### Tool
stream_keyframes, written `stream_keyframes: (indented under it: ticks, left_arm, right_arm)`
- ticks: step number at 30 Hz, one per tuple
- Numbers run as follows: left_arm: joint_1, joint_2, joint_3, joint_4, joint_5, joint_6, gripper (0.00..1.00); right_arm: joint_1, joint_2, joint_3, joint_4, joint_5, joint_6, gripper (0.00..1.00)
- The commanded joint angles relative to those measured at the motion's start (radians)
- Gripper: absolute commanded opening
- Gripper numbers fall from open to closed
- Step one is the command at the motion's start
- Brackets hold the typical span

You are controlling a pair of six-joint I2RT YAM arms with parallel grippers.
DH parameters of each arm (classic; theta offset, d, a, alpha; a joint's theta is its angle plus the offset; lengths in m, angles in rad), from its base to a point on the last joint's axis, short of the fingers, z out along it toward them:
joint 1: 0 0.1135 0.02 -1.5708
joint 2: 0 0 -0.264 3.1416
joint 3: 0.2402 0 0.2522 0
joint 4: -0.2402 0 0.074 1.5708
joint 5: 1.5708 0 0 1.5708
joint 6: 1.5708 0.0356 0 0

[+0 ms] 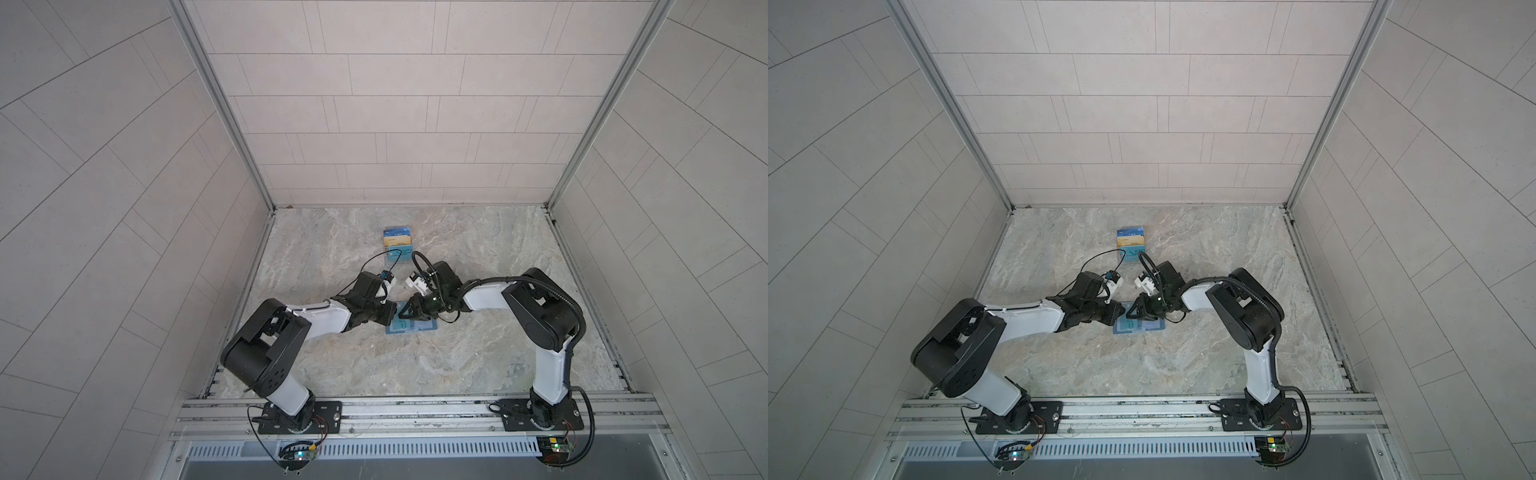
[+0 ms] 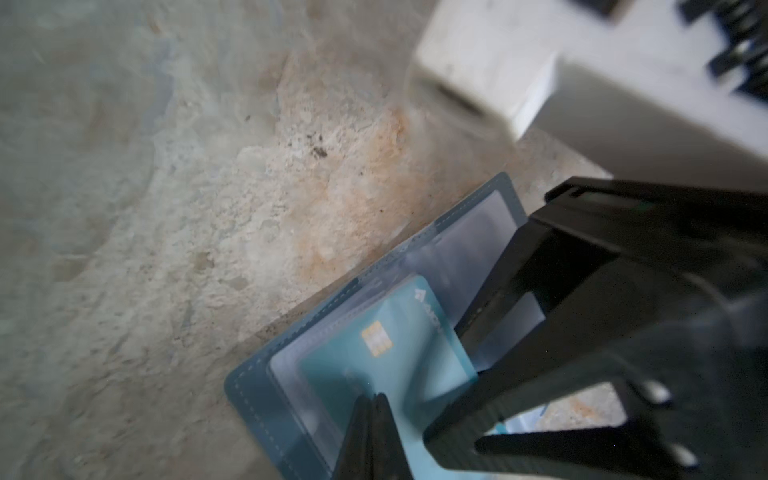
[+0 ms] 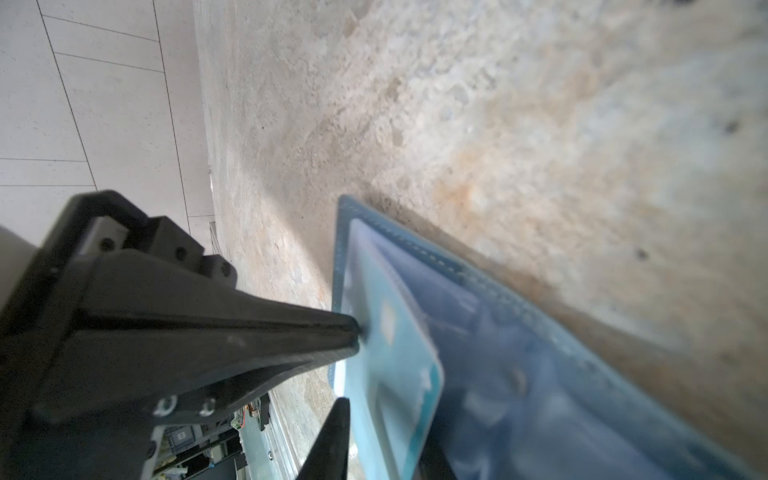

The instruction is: Take the credit cards out of the card holder

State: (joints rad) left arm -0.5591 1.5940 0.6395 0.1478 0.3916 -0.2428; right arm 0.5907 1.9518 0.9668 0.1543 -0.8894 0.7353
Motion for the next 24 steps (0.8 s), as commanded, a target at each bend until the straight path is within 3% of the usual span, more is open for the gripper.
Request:
stream_keyframes:
  ticks: [1,15,24]
  left_arm:
    - [-0.009,0.029,-0.027,-0.047,-0.026,0.031,0.0]
    - [-0.009,0.062,-0.1,0.046,-0.025,-0.016,0.0]
    - [-0.009,0.063,-0.107,0.055,-0.025,-0.023,0.0]
  right_arm:
    - [0.004,0.002,-0.01,-0.038,0.064,-0.016,0.25]
    - [-0.027,-0.069,-0.021,0.052,0.014,0.034,0.24]
    - [-0.045,-0.095,-0.069,0.217,-0.022,0.136,0.23]
